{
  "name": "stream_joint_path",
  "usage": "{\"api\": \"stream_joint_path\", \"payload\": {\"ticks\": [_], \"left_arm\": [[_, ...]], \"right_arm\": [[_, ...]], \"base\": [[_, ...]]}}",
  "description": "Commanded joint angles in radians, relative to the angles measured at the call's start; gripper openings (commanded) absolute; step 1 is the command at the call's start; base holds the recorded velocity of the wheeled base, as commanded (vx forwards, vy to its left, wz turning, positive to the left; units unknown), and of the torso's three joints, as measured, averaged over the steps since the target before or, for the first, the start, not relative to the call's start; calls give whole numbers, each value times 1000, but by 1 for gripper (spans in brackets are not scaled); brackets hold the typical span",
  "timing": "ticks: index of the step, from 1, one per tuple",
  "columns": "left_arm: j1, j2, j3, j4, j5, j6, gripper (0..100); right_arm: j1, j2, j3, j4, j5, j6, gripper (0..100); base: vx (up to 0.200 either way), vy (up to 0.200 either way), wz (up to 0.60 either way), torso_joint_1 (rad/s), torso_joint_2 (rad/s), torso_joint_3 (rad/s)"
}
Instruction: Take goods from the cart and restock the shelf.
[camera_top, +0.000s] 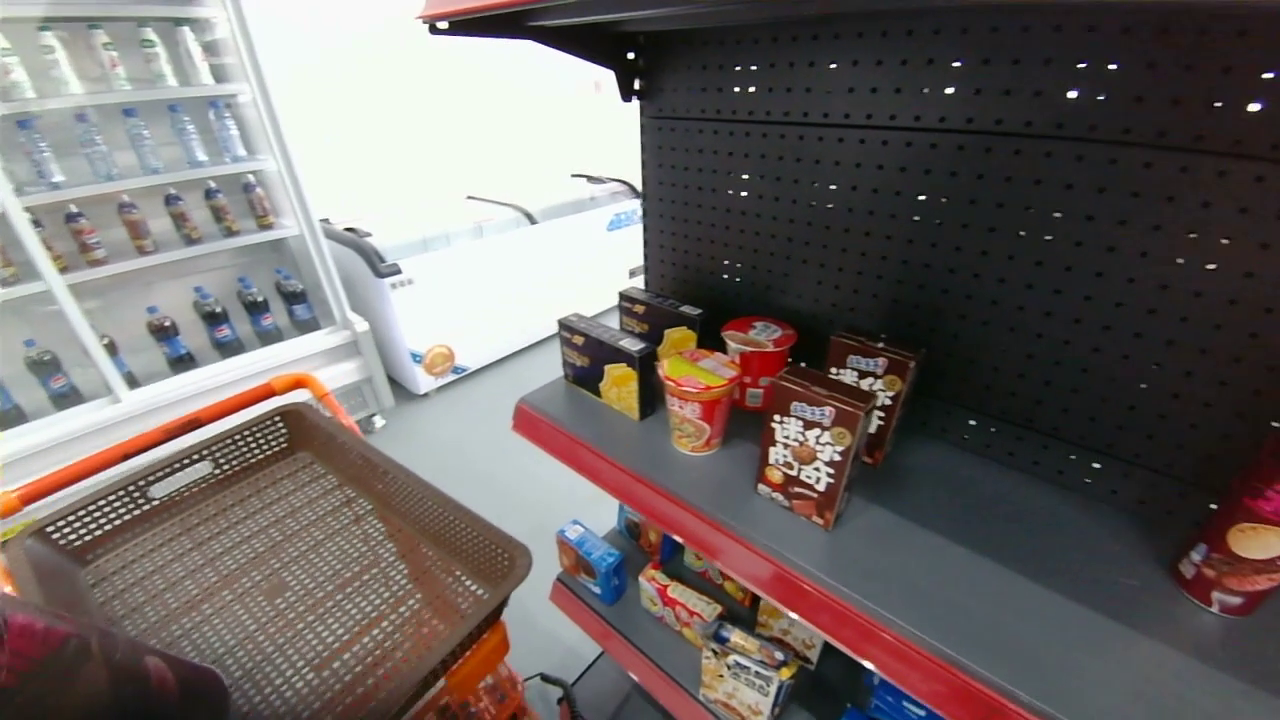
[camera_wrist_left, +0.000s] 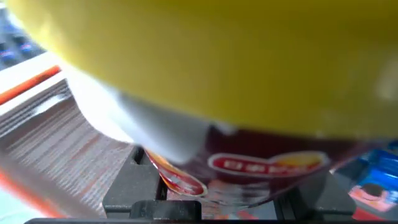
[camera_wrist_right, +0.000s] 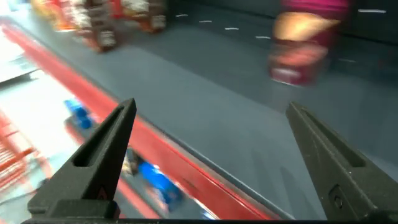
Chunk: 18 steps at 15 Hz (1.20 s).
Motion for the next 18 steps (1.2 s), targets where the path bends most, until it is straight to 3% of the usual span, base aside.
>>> {"api": "stream_joint_path", "payload": {"ticks": [1,13,16,18], "left_arm": [[0,-18,-3,-1,0,-2,0],[0,-18,11,-1,0,-8,0],[0,-22,16,-1,-1,-42,0],[-2,-35,16,-1,-1,-43,0]], "right_arm": [[0,1,0,0,0,0,100],[0,1,0,0,0,0,100],[0,1,0,0,0,1,100],[0,1,0,0,2,0,100]], "base": [[0,0,-600,2,-2,2],[0,0,-600,2,3,4],[0,0,0,0,0,0],[0,0,0,0,0,0]]}}
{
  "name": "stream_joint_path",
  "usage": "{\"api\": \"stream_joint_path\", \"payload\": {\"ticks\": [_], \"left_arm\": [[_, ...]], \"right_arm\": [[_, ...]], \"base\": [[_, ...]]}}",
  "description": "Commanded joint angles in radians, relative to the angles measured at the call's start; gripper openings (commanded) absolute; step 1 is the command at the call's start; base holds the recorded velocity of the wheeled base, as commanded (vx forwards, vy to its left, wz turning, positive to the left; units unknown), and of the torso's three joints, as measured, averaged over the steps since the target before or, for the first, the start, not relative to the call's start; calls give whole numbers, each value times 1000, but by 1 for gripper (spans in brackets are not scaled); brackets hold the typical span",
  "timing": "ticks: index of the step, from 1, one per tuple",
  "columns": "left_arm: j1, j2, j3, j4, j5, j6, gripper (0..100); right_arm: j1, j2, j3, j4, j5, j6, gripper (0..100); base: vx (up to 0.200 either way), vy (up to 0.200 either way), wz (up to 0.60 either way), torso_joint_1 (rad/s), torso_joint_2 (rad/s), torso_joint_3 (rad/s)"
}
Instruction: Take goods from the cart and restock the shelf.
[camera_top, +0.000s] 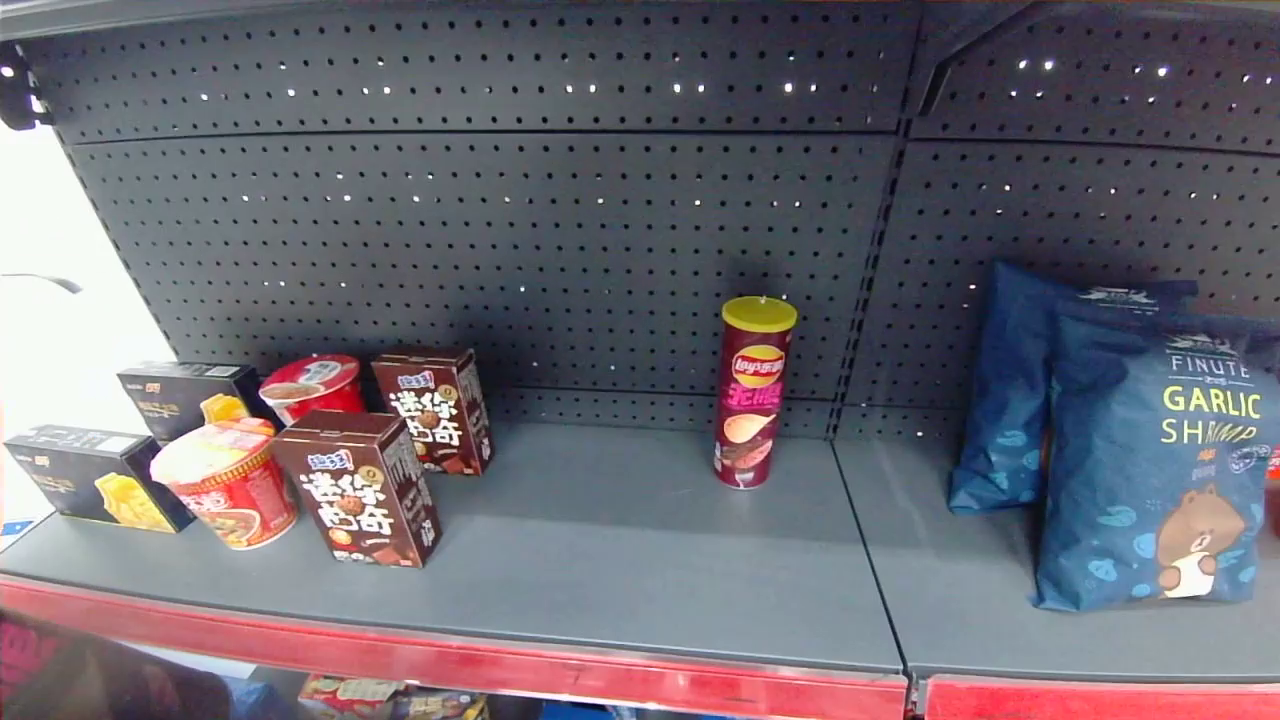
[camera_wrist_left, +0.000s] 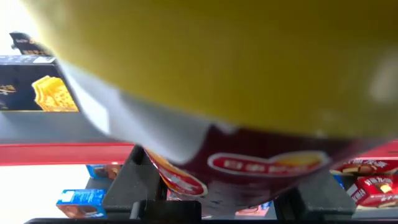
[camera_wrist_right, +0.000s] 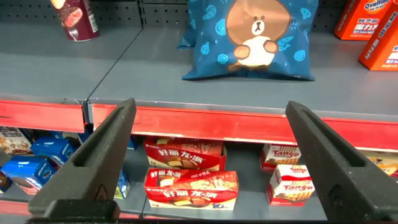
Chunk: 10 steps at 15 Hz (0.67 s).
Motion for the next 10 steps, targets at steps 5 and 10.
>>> {"api": "stream_joint_path", "payload": {"ticks": [5,10], "left_arm": [[5,-40,-18,1,3,6,0],[5,-98,-9,24,3,6,0]], "right_arm": [[0,1,0,0,-1,0,100],[0,1,0,0,-4,-2,100]], "base": [[0,0,0,0,0,0],[0,0,-360,0,0,1]]}}
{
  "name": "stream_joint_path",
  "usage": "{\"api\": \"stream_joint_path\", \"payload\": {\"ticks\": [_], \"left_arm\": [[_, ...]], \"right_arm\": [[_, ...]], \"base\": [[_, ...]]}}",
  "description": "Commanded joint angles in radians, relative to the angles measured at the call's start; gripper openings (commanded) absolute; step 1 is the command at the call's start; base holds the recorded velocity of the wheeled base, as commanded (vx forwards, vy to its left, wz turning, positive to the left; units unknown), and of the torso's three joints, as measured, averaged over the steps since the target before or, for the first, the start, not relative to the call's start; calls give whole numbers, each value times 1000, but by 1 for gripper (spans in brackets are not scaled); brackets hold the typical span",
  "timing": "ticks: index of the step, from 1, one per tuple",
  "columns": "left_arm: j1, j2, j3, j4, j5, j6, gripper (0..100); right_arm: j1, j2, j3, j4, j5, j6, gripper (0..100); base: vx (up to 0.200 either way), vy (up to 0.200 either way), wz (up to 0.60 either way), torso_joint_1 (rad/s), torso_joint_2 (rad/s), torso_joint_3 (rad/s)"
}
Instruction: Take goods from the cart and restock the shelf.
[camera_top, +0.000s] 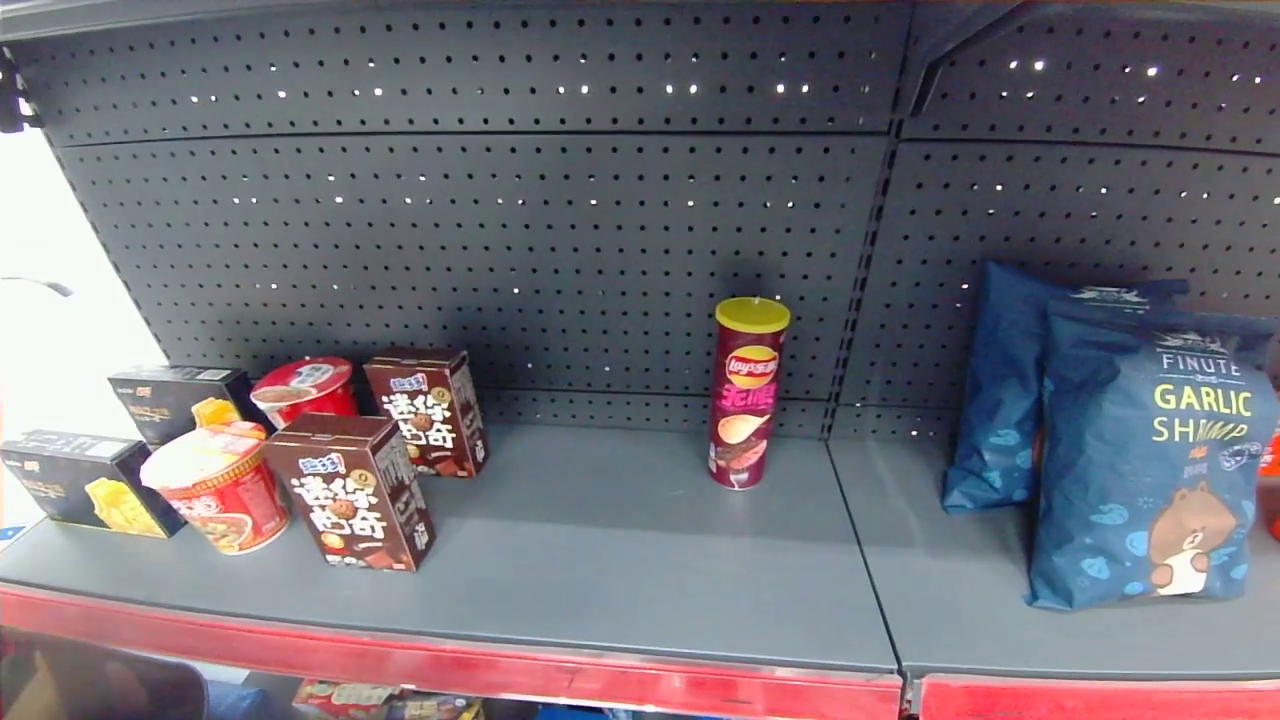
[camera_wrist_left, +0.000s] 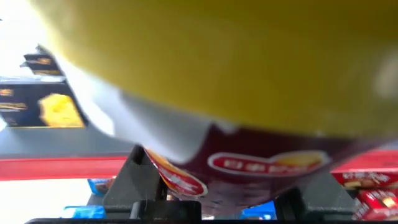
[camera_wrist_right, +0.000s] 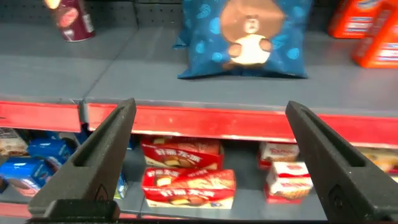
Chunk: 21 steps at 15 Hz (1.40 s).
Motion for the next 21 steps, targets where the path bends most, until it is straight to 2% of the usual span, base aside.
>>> {"api": "stream_joint_path", "payload": {"ticks": [1,3,5,7,8,9,10,11,12,15,19,21], "left_arm": [[0,-43,0,39,0,-1,0],[-1,-77,-8,85,-1,-1,0],[0,-93,-6,87,2,-1,0],[8,-115,-8,110,25,-1,0],[10,-116,-25,126,35,-1,0],[7,-116,-28,128,35,1,0],[8,-119,-20,128,32,4,0],[10,-121,-23,128,35,19,0],[10,-133,-29,128,35,30,0],[11,-161,-29,129,49,33,0],[7,-152,-41,128,49,33,0],[4,-149,-31,129,45,27,0]], "right_arm": [[0,1,0,0,1,-1,100],[0,1,0,0,4,-3,100],[0,1,0,0,4,-4,100],[0,1,-12,-3,5,-16,100],[9,153,-199,-10,44,-16,100],[20,385,-285,-17,64,0,100],[37,391,-282,-56,93,-18,100],[89,415,-290,-54,179,-50,100],[126,498,-328,-63,217,-52,100],[239,742,-471,-135,261,-52,100],[405,962,-565,-255,294,-53,100],[442,1123,-623,-341,311,-67,100]], "base": [[0,0,0,0,0,0],[0,0,0,0,0,0],[0,0,0,0,0,0],[0,0,0,0,0,0],[0,0,0,0,0,0],[0,0,0,0,0,0],[0,0,0,0,0,0],[0,0,0,0,0,0],[0,0,0,0,0,0],[0,0,0,0,0,0],[0,0,0,0,0,0],[0,0,0,0,0,0]]}}
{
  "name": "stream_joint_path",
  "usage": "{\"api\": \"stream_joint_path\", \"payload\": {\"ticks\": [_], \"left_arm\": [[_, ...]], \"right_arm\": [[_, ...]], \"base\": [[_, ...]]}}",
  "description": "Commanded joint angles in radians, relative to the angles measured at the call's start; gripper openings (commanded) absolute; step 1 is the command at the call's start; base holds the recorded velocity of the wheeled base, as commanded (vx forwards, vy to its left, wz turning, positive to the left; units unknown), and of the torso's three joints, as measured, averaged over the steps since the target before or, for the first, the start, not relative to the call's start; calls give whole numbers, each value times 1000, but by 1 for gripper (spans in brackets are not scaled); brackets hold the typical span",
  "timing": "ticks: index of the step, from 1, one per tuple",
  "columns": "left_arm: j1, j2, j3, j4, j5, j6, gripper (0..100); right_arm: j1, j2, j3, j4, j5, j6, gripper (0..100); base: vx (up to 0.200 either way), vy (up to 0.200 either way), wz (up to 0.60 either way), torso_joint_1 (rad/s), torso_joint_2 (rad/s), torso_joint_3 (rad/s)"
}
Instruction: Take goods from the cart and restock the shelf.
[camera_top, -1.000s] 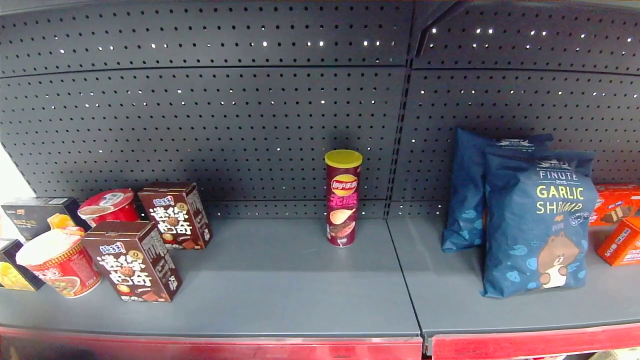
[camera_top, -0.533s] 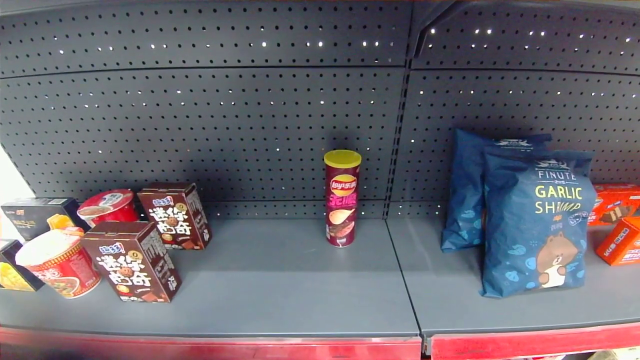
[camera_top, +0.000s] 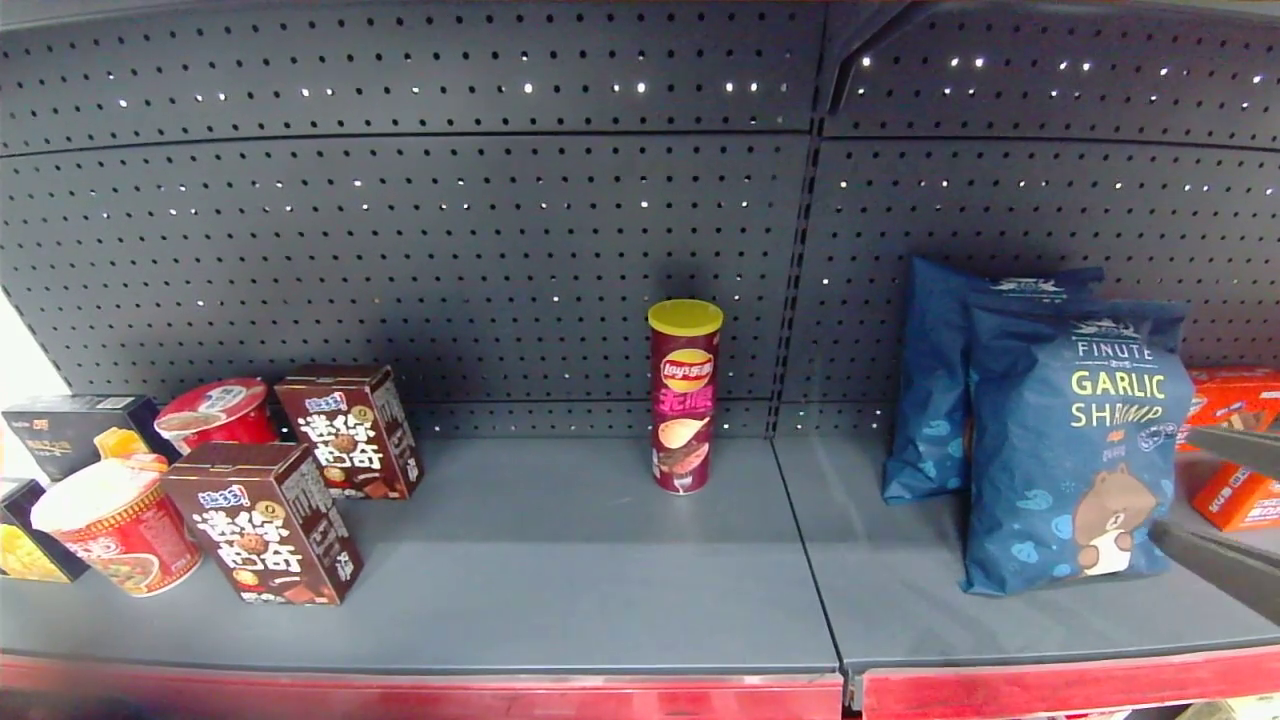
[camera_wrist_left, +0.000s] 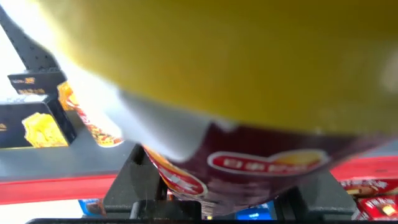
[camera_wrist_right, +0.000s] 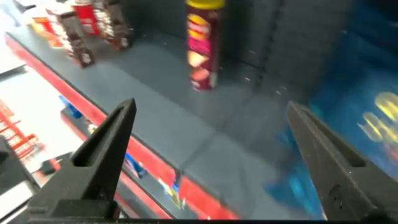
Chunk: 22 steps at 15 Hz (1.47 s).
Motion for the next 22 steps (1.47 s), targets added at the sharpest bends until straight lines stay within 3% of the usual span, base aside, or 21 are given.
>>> {"api": "stream_joint_path", "payload": {"ticks": [1,4,6,11,15,22], "left_arm": [[-1,6,7,1,-1,-3,0],[-2,5,19,-1,1,-37,0],[-1,5,18,-1,2,-52,0],[-2,5,25,1,1,-53,0],[-1,5,33,1,2,-89,0],[-2,-2,78,1,-1,-96,0]], "right_arm": [[62,246,-81,-89,13,-7,100],[66,533,-182,-305,13,-7,100],[68,645,-228,-376,78,-4,100],[83,861,-423,-376,171,-7,100],[103,958,-436,-378,243,-9,100],[60,1133,-509,-470,343,-9,100]], "base": [[0,0,0,0,0,0],[0,0,0,0,0,0],[0,0,0,0,0,0],[0,0,0,0,0,0],[0,0,0,0,0,0],[0,0,0,0,0,0]]}}
